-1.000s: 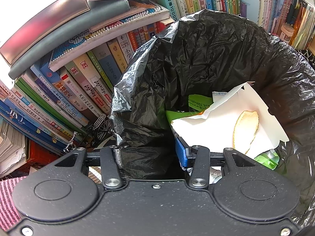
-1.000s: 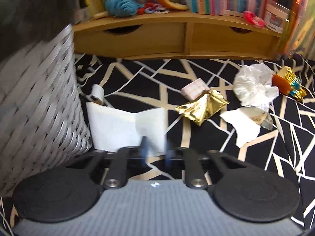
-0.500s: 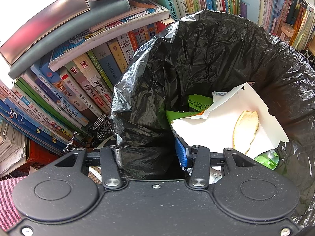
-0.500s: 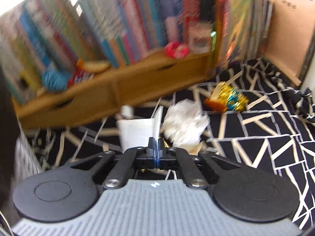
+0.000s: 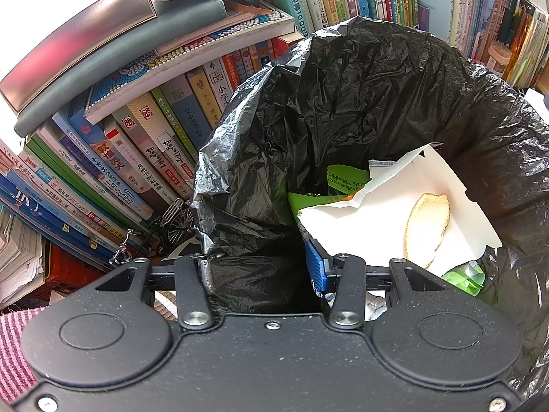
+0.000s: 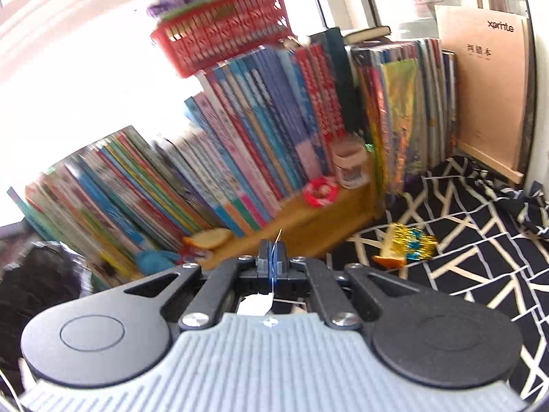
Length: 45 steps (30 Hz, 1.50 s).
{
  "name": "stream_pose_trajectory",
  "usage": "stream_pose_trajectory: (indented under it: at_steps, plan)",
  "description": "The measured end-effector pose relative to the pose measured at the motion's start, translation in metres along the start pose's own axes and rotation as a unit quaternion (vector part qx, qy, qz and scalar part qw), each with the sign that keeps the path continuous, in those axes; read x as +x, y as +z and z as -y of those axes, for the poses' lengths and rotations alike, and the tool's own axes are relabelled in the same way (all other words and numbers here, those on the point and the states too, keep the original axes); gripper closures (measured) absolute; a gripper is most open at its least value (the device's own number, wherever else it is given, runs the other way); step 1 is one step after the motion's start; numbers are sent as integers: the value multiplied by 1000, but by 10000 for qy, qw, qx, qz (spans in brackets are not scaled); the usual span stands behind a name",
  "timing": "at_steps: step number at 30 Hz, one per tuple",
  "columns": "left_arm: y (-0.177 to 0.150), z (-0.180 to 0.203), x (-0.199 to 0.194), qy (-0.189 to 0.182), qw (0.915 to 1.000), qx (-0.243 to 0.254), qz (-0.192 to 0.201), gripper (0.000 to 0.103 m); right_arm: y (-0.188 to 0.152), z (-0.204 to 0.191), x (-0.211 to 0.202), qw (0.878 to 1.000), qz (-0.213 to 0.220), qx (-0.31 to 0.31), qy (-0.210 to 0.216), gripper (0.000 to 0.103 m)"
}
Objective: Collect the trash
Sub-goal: 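Carry the paper sheet over the bin and open the right gripper, then move the right gripper back to the gold foil wrapper on the cloth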
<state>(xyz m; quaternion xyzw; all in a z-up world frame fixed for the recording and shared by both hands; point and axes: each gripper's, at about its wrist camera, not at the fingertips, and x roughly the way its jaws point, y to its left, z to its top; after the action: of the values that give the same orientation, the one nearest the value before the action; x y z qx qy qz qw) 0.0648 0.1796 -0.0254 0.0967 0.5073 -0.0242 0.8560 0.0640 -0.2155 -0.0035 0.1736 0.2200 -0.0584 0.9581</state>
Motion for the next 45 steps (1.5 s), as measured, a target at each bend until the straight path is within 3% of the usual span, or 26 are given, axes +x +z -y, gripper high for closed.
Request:
stream_pose_trajectory:
  at_steps: [7, 11, 14, 19, 24, 26, 28, 32, 34, 45]
  plan:
    - [0, 0, 0, 0, 10000, 0, 1, 61, 20, -23, -39, 9944, 490, 201, 920, 100]
    - [0, 0, 0, -1, 10000, 0, 1, 61, 31, -39, -67, 9811, 771, 255, 1757, 100]
    - [0, 0, 0, -3, 10000, -1, 0, 61, 32, -49, -74, 9686, 722, 326, 2358, 100]
    - [0, 0, 0, -5, 10000, -3, 0, 60, 22, -69, -73, 9592, 397, 95, 2798, 99]
    - [0, 0, 0, -7, 10000, -3, 1, 61, 7, -84, -59, 9573, -54, -180, 2885, 92]
    - [0, 0, 0, -5, 10000, -4, 0, 61, 2, -88, -55, 9583, -173, -236, 2842, 81]
    - [0, 0, 0, -7, 10000, -4, 0, 61, 0, -88, -54, 9584, -223, -241, 2835, 61]
    - [0, 0, 0, -3, 10000, -4, 0, 60, 2, -85, -52, 9607, -194, -201, 2761, 53]
    - [0, 0, 0, -4, 10000, -1, 1, 60, 3, -82, -52, 9625, -167, -149, 2703, 44]
    - [0, 0, 0, -7, 10000, -4, -2, 60, 4, -55, -42, 9791, 22, 268, 2018, 37]
